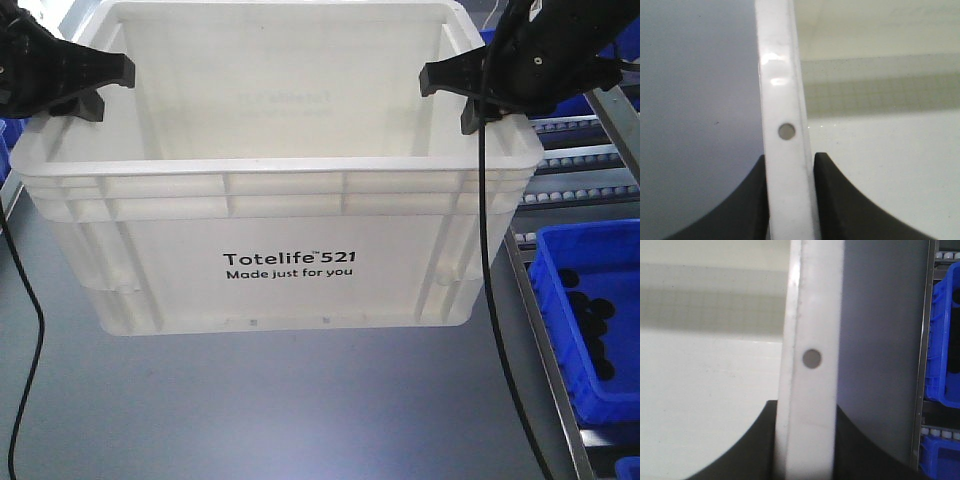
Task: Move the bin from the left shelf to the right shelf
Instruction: 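Keep the tote gripped while driving past the blue-bin rack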
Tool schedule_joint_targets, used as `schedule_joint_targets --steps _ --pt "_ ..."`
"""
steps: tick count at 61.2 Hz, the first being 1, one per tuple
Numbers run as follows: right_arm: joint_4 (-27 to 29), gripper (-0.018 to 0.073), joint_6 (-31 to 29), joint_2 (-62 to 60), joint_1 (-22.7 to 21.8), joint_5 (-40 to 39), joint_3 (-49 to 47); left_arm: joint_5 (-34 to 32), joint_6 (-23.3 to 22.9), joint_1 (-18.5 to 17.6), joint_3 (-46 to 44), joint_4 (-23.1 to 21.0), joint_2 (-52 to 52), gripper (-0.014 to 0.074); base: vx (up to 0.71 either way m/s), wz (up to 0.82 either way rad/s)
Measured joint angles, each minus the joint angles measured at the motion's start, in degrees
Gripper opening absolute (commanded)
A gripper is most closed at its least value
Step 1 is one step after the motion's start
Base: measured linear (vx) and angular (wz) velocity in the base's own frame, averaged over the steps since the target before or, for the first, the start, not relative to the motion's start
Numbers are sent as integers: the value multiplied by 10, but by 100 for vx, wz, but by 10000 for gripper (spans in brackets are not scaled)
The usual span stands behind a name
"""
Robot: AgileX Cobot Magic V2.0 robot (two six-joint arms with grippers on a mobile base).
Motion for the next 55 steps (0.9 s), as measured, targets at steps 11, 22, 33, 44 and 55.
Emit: schedule_joint_targets --steps 11,22,33,44,55 --pt "0 10 0 0 0 0 0 0 0 0 0 0 0 99 26 -8" --pt "0 10 0 0 0 0 0 0 0 0 0 -3 0 99 26 -10" --pt "0 10 0 0 0 2 0 0 0 0 0 -3 0 99 27 -4" --pt "0 10 0 0 0 2 0 0 0 0 0 -3 0 99 28 4" --pt "0 10 0 0 0 2 0 0 0 0 0 -3 0 99 29 6"
